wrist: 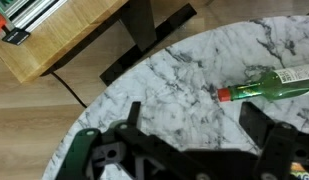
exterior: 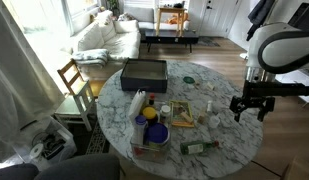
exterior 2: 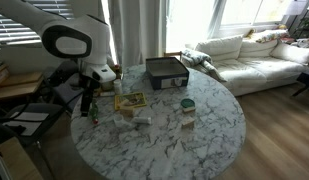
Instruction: Pick up the green hot sauce bottle to make it stand upright and place a wooden block on top of it
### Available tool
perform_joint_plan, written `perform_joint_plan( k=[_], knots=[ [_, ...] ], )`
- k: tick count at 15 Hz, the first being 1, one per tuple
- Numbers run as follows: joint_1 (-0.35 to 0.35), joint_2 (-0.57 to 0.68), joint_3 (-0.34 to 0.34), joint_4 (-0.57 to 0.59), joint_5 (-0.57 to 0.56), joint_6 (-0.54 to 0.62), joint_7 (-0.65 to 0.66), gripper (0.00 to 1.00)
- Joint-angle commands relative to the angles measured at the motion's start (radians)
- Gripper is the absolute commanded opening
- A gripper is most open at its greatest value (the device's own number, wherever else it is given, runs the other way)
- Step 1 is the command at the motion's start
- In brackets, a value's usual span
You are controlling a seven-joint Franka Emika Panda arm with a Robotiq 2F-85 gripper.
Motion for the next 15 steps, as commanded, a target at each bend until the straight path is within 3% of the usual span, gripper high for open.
perform_joint_plan(
  k=[1, 6, 12, 15],
  knots=[
    [0.018, 0.039, -0.040, -0.007, 0.167, 0.040, -0.061, 1.00],
    [0.012, 0.139, -0.064, -0.052, 0.493, 0.148, -0.152, 1.00],
    [0.002, 0.245, -0.070, -0.079, 0.892, 0.167, -0.328, 1.00],
    [0.011, 0.285, -0.069, -0.073, 0.942, 0.163, -0.371, 1.00]
  ],
)
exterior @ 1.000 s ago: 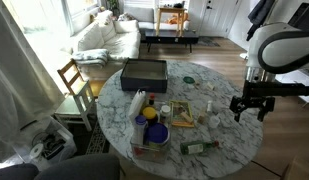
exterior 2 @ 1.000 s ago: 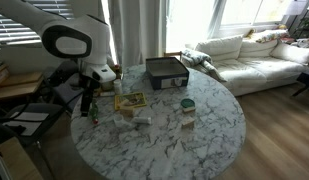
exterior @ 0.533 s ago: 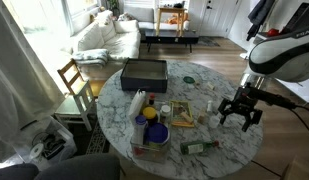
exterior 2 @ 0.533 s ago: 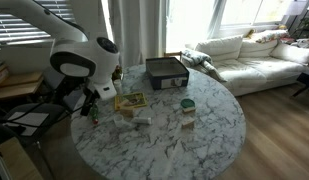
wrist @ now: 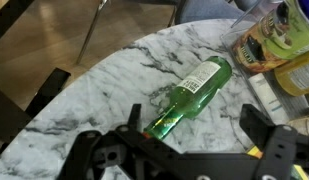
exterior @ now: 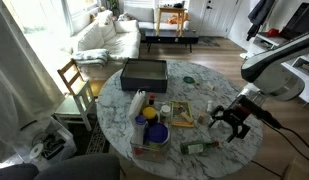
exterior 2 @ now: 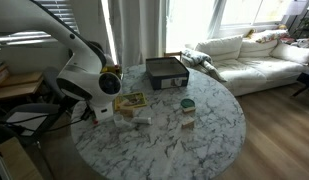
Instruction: Pick up the green hot sauce bottle to make it stand upright and place a wooden block on top of it
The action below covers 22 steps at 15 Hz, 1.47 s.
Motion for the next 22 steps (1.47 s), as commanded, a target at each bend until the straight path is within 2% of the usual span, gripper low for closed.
perform_joint_plan(
  k=[1, 8, 9, 10, 11, 12, 15, 16, 17, 19, 22],
  knots=[
    [0.014, 0.054, -0.007, 0.004, 0.055, 0.005, -0.045, 1.00],
    [0.028, 0.127, 0.001, 0.021, 0.087, 0.009, -0.039, 1.00],
    [0.029, 0.136, 0.000, 0.023, 0.102, 0.016, -0.040, 0.98],
    [0.031, 0.145, -0.002, 0.024, 0.117, 0.024, -0.039, 0.92],
    [0.028, 0.152, -0.003, 0.026, 0.137, 0.024, -0.045, 0.83],
    [0.027, 0.159, -0.004, 0.029, 0.157, 0.026, -0.046, 0.68],
    [0.032, 0.175, -0.010, 0.034, 0.184, 0.041, -0.037, 0.43],
    [0.033, 0.180, -0.011, 0.037, 0.187, 0.046, -0.035, 0.52],
    [0.036, 0.184, -0.012, 0.038, 0.185, 0.059, -0.030, 0.78],
    [0.037, 0.191, -0.015, 0.037, 0.177, 0.081, -0.022, 0.78],
    [0.038, 0.205, -0.015, 0.039, 0.171, 0.110, -0.011, 0.98]
  ],
)
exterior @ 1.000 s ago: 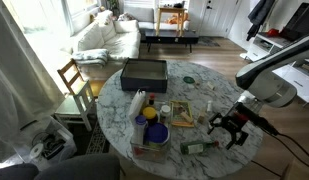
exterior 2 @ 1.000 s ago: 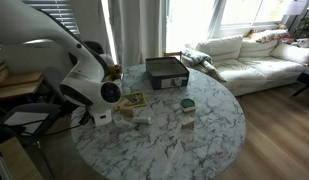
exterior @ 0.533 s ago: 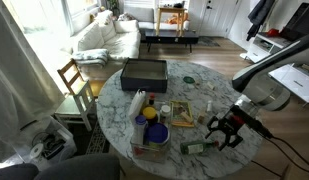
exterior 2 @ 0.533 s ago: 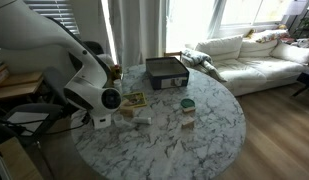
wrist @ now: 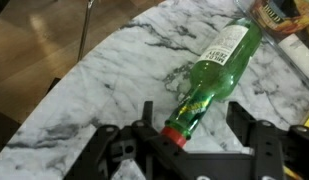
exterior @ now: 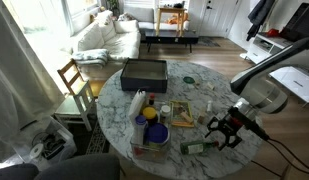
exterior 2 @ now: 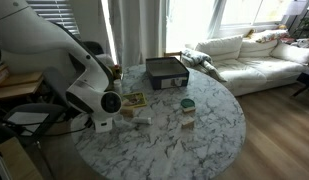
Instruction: Pick up the green hot sauce bottle to make it stand upright and place a wooden block on top of it
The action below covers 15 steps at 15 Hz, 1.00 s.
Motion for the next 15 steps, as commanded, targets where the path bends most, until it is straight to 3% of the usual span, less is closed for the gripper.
perform_joint_plan(
  k=[1, 2, 3, 10, 11, 15],
  knots=[
    [0.015, 0.031, -0.010, 0.013, 0.016, 0.037, 0.007, 0.81],
    [0.015, 0.034, -0.009, 0.013, 0.019, 0.038, 0.007, 0.62],
    [0.009, 0.035, -0.006, 0.016, 0.027, 0.026, -0.006, 0.62],
    [-0.003, 0.035, -0.014, 0.024, 0.068, 0.019, -0.008, 0.10],
    [-0.003, 0.035, -0.015, 0.025, 0.078, 0.022, -0.008, 0.06],
    [-0.002, 0.044, -0.019, 0.029, 0.116, 0.022, -0.003, 0.08]
  ],
)
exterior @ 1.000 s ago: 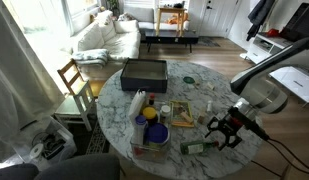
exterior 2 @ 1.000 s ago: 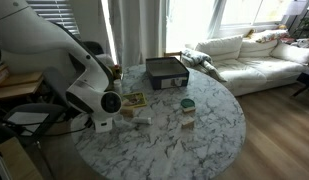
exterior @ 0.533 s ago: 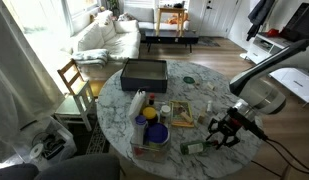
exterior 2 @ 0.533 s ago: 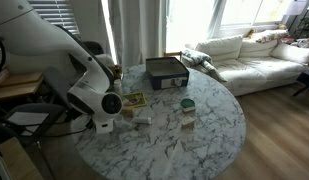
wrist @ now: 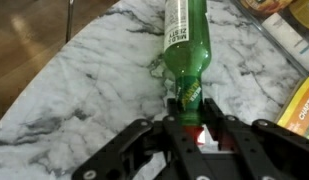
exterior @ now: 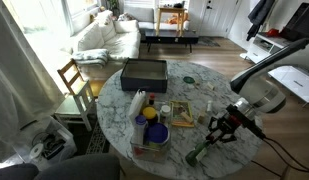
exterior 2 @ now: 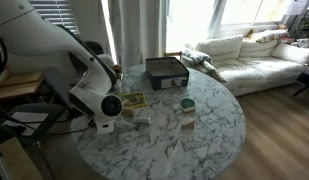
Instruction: Pick up the green hot sauce bottle to make it stand upright and place a wooden block on top of it
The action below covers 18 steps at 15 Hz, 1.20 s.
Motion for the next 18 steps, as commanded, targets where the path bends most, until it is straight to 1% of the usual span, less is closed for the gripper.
perform_joint_plan(
  k=[1, 4, 6, 8, 10, 15, 18],
  knots=[
    [0.001, 0.018, -0.010, 0.009, 0.052, 0.003, -0.005, 0.08],
    [0.004, -0.017, -0.026, 0.000, 0.017, 0.005, 0.016, 0.08],
    [0.015, -0.069, -0.044, -0.014, -0.037, 0.025, 0.048, 0.08],
    [0.029, -0.116, -0.056, -0.022, -0.113, 0.060, 0.102, 0.08],
    [0.047, -0.152, -0.053, -0.021, -0.208, 0.103, 0.174, 0.08],
    [0.101, -0.263, -0.015, -0.041, -0.440, 0.214, 0.351, 0.08],
    [0.120, -0.317, 0.011, -0.049, -0.574, 0.250, 0.453, 0.08]
  ],
)
